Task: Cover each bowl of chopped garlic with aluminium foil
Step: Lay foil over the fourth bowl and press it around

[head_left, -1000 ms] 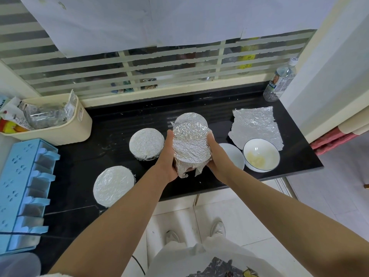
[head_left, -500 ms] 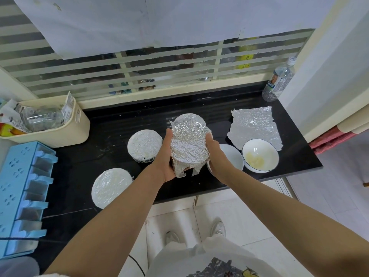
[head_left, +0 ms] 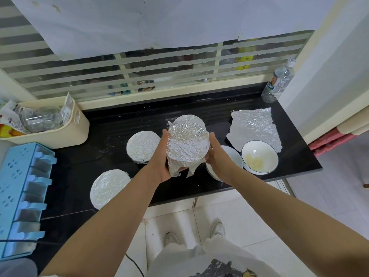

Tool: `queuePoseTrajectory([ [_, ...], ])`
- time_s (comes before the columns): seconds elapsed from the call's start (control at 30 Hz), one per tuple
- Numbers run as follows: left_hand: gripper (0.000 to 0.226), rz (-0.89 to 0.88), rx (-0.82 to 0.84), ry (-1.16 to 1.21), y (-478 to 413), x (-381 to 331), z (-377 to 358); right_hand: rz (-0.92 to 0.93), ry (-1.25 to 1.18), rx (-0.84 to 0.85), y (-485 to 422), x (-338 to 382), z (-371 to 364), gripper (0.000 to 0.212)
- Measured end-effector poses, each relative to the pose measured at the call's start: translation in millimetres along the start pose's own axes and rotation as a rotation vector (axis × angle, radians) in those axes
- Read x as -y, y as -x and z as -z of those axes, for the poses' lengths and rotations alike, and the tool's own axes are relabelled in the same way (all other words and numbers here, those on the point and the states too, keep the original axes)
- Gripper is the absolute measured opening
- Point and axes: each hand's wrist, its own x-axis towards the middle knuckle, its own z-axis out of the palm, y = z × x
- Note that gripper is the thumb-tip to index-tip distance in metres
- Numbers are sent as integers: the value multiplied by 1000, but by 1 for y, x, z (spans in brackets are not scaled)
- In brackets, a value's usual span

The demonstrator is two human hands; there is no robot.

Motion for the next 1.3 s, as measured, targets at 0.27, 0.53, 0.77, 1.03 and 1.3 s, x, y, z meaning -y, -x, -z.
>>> queuePoseTrajectory([
  [0.27, 55, -23, 53, -50, 13, -4, 3, 286, 322, -66, -1, 28, 24, 38],
  [0.53, 48, -51, 61, -62, 17, -4, 7, 243, 438, 86, -10, 38, 27, 41],
  [0.77, 44, -44, 35, -98, 19, -5, 7, 285, 494, 172, -7, 43, 22, 62],
  [1.03, 45, -42, 19, -99, 21, -4, 6, 317, 481, 55, -7, 31, 26, 29],
  [1.3, 44, -32, 0, -130, 24, -6, 1, 388, 596, -168, -18, 26, 26, 12],
])
